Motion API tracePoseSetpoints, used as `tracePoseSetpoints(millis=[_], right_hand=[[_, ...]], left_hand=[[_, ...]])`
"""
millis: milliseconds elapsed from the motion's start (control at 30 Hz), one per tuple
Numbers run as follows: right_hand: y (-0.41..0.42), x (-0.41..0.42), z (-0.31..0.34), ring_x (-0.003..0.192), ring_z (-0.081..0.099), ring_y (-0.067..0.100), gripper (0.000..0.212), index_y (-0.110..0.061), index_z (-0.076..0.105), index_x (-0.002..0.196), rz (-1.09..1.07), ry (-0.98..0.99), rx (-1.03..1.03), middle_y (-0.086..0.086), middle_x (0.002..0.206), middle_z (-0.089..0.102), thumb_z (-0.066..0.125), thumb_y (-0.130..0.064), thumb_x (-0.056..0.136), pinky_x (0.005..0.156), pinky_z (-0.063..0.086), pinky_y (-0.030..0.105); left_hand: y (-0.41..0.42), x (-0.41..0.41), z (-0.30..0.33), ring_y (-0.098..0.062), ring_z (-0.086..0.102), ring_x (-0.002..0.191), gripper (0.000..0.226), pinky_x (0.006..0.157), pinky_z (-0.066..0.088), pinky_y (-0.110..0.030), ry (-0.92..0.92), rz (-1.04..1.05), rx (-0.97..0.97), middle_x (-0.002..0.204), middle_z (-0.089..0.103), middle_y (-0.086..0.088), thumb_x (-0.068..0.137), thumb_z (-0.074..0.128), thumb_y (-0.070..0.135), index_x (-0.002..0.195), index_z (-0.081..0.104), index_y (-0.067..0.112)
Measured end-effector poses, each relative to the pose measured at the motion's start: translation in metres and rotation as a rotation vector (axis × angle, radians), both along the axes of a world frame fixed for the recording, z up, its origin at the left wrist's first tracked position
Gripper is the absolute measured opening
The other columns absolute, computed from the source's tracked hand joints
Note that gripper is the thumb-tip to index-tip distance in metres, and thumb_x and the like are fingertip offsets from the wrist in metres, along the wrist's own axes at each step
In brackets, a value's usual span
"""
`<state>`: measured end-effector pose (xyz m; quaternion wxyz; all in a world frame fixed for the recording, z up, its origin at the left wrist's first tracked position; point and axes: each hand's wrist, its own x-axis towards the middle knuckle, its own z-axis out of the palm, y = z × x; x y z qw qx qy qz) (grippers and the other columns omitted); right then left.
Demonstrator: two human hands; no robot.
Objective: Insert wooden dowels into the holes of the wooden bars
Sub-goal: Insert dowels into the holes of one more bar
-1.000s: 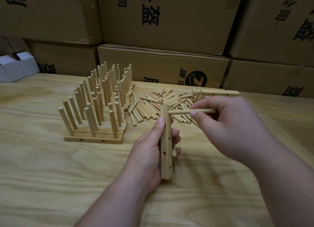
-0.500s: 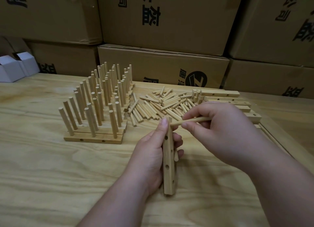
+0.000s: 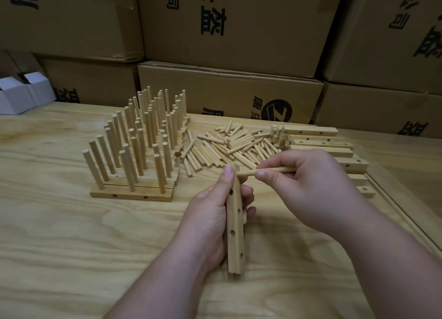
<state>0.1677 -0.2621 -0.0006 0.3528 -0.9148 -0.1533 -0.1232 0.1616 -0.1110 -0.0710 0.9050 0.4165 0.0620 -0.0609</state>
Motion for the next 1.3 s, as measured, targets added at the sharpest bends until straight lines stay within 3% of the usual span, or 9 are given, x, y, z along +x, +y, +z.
tracePoseSetpoints(millis=[200, 367, 533, 600, 733, 833, 1000, 1100, 1300], right_hand=[[0.001, -0.002, 0.002, 0.082, 0.055, -0.017, 0.019, -0.046, 0.065, 0.07, -0.06, -0.003, -0.028, -0.022, 0.064, 0.064, 0.072, -0.044, 0.088, 0.054, 0.037, 0.016], [0.004, -0.001, 0.002, 0.073, 0.06, -0.001, 0.015, -0.038, 0.07, 0.076, -0.131, 0.1, 0.059, -0.018, 0.072, 0.064, 0.072, -0.046, 0.088, 0.058, 0.039, 0.02], [0.0, 0.002, 0.002, 0.048, 0.062, 0.0, 0.017, -0.027, 0.075, 0.084, -0.151, 0.269, 0.236, -0.009, 0.07, 0.062, 0.074, -0.044, 0.087, 0.038, 0.042, 0.013], [0.0, 0.002, 0.0, 0.052, 0.063, 0.001, 0.018, -0.031, 0.075, 0.084, -0.12, 0.271, 0.24, -0.014, 0.069, 0.062, 0.073, -0.048, 0.086, 0.044, 0.045, 0.014], [0.002, 0.008, 0.003, 0.058, 0.063, 0.006, 0.048, -0.034, 0.075, 0.094, -0.094, 0.359, 0.432, -0.012, 0.065, 0.067, 0.05, -0.075, 0.086, 0.055, 0.05, 0.028], [-0.001, 0.017, -0.002, 0.056, 0.06, 0.014, 0.055, -0.027, 0.076, 0.096, -0.15, 0.433, 0.601, -0.003, 0.068, 0.069, 0.036, -0.065, 0.099, 0.05, 0.047, 0.031], [0.0, 0.017, -0.026, 0.051, 0.054, 0.015, 0.043, -0.02, 0.071, 0.095, -0.177, 0.679, 0.273, -0.001, 0.061, 0.068, 0.052, -0.057, 0.097, 0.045, 0.04, 0.027], [0.001, 0.017, -0.033, 0.048, 0.045, 0.011, 0.043, -0.002, 0.071, 0.099, -0.033, 0.798, 0.372, 0.001, 0.062, 0.059, 0.058, -0.043, 0.099, 0.04, 0.033, 0.023], [-0.017, 0.021, -0.016, 0.048, 0.048, 0.011, 0.015, -0.007, 0.069, 0.091, 0.017, 0.689, 0.617, 0.003, 0.063, 0.059, 0.064, -0.02, 0.097, 0.039, 0.036, 0.022]], left_hand=[[-0.001, 0.0, -0.001, -0.019, 0.064, 0.069, 0.04, 0.068, 0.057, -0.037, -0.013, 0.008, 0.017, 0.074, 0.066, -0.008, 0.08, 0.073, 0.046, 0.094, 0.078, 0.008], [-0.001, 0.0, -0.002, -0.017, 0.065, 0.071, 0.049, 0.072, 0.057, -0.037, -0.037, 0.03, 0.042, 0.075, 0.067, -0.008, 0.072, 0.077, 0.049, 0.097, 0.077, 0.007], [-0.002, 0.0, -0.003, -0.017, 0.066, 0.073, 0.037, 0.073, 0.059, -0.037, -0.066, 0.026, 0.099, 0.079, 0.068, -0.009, 0.071, 0.077, 0.052, 0.081, 0.081, 0.016], [-0.001, 0.0, -0.004, -0.02, 0.066, 0.075, 0.034, 0.073, 0.057, -0.038, -0.07, 0.024, 0.089, 0.078, 0.067, -0.008, 0.079, 0.073, 0.051, 0.082, 0.081, 0.018], [0.001, 0.001, 0.001, -0.021, 0.065, 0.069, 0.036, 0.064, 0.056, -0.037, 0.0, 0.023, -0.032, 0.071, 0.063, -0.004, 0.088, 0.065, 0.048, 0.081, 0.08, 0.016], [0.005, 0.001, 0.007, -0.02, 0.064, 0.064, 0.041, 0.062, 0.055, -0.035, 0.05, 0.002, -0.172, 0.069, 0.06, -0.001, 0.094, 0.059, 0.049, 0.087, 0.079, 0.014], [0.01, -0.001, 0.011, -0.019, 0.062, 0.065, 0.043, 0.064, 0.052, -0.034, 0.036, -0.092, -0.288, 0.067, 0.058, 0.002, 0.094, 0.055, 0.051, 0.086, 0.08, 0.017], [0.01, -0.002, 0.011, -0.019, 0.063, 0.067, 0.042, 0.064, 0.052, -0.034, 0.025, -0.136, -0.286, 0.068, 0.058, 0.002, 0.092, 0.056, 0.052, 0.088, 0.079, 0.017], [0.009, 0.0, 0.01, -0.019, 0.066, 0.066, 0.038, 0.072, 0.055, -0.04, 0.078, -0.042, -0.285, 0.068, 0.061, 0.001, 0.091, 0.06, 0.05, 0.085, 0.08, 0.017]])
